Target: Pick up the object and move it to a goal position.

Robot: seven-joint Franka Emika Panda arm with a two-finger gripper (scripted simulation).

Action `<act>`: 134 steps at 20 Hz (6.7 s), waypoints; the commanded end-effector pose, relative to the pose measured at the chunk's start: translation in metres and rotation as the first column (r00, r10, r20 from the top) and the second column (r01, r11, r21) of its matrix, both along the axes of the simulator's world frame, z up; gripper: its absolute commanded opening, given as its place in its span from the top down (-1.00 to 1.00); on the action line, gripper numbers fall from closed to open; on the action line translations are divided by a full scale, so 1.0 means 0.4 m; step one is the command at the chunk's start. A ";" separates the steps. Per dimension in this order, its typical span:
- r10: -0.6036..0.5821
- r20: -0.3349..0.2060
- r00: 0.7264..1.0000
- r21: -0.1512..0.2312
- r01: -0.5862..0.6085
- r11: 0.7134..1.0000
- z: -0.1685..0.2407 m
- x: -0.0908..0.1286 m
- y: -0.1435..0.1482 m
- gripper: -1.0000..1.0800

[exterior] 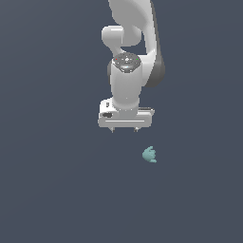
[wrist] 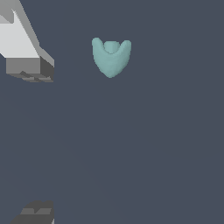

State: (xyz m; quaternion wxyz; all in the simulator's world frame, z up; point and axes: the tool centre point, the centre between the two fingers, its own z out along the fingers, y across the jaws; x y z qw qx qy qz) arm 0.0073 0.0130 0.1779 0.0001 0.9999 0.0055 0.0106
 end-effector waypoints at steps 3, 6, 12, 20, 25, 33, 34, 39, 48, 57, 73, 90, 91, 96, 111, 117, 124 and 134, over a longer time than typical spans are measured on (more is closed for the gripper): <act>0.000 0.000 1.000 0.000 0.000 1.000 0.000 0.000 0.000 -0.92; 0.000 0.000 1.000 0.000 0.000 1.000 0.000 0.000 0.000 -0.92; 0.002 0.000 1.000 0.000 -0.002 1.000 -0.001 0.000 0.001 -0.92; 0.086 -0.015 0.996 -0.013 -0.086 0.996 -0.030 -0.012 0.057 -0.92; 0.079 -0.014 0.997 -0.012 -0.079 0.997 -0.031 -0.009 0.057 -0.92; 0.027 -0.015 1.000 -0.008 -0.027 1.000 -0.066 0.025 0.101 -0.92; 0.016 -0.015 1.000 -0.008 -0.016 1.000 -0.073 0.032 0.110 -0.92; -0.051 -0.017 0.999 -0.004 0.051 0.999 -0.121 0.070 0.167 -0.92; -0.155 -0.020 0.988 -0.001 0.155 0.988 -0.204 0.117 0.262 -0.92; -0.181 -0.022 0.983 0.000 0.181 0.984 -0.227 0.126 0.289 -0.92; -0.185 -0.021 0.983 0.000 0.185 0.983 -0.355 0.126 0.290 -0.92; -0.184 -0.021 0.983 0.001 0.184 0.983 -0.348 0.123 0.293 1.00; -0.184 -0.021 0.983 0.001 0.184 0.983 -0.346 0.120 0.293 1.00; -0.184 -0.021 0.983 0.001 0.184 0.983 -0.324 0.096 0.301 1.00; -0.184 -0.021 0.983 0.001 0.184 0.983 -0.150 -0.092 0.364 1.00; -0.184 -0.021 0.983 0.000 0.184 0.983 -0.062 -0.185 0.397 1.00; -0.184 -0.021 0.983 0.000 0.184 0.983 0.016 -0.264 0.426 1.00; -0.184 -0.021 0.983 0.000 0.184 0.983 0.061 -0.304 0.444 1.00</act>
